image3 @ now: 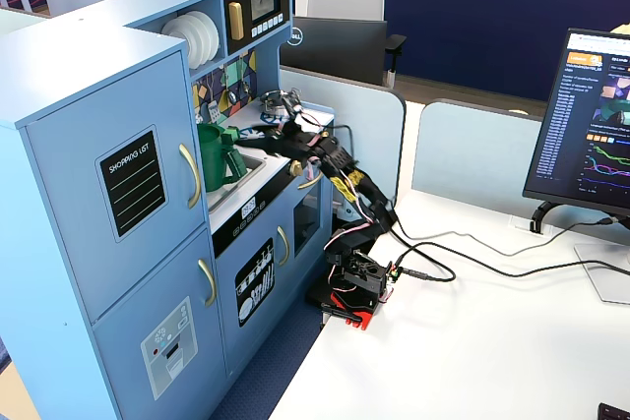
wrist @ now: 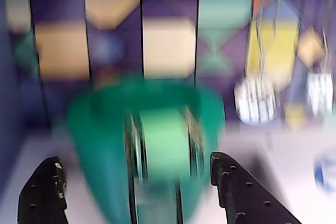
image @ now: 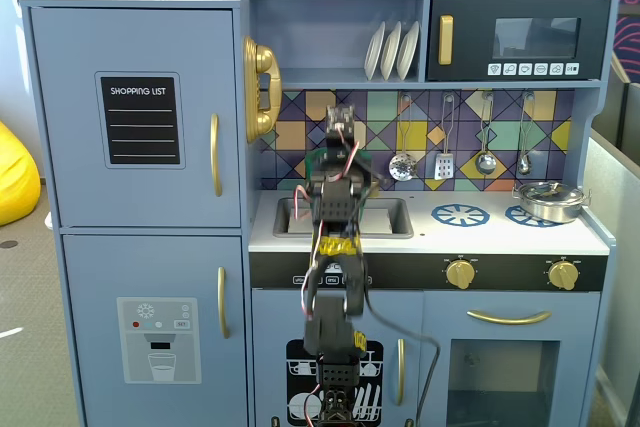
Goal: Pick up the lid from the counter and put it on the green recipient
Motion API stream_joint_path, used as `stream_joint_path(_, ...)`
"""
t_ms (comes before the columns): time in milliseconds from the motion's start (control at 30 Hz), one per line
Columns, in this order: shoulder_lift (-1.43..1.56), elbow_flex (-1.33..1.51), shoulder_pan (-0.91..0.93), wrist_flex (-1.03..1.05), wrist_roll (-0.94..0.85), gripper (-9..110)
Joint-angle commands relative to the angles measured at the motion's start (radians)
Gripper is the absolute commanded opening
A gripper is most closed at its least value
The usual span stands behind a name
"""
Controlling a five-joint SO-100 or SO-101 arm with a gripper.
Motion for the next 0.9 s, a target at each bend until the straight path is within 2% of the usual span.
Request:
stream_joint_path(0, 0.262, 0.219, 0.020, 0.135, 0.011, 29)
stream_joint_path(233, 0.548, 0.790, 0.032, 0.173, 0.003, 22)
stream_joint_path(433, 0.638, 1.134, -0.025, 0.176, 0.018, 7)
stream_joint_path(533, 0.690, 1.207, -0.046, 0.265, 0.037, 0)
stream_joint_path(667, 0.703, 1.243, -0.061, 0.390, 0.147, 0)
stream_joint_path(800, 0.703, 1.276, -0.086, 0.578, 0.034, 1)
stream_joint_path(867, 0.703, 1.276, -0.095, 0.640, 0.066, 2)
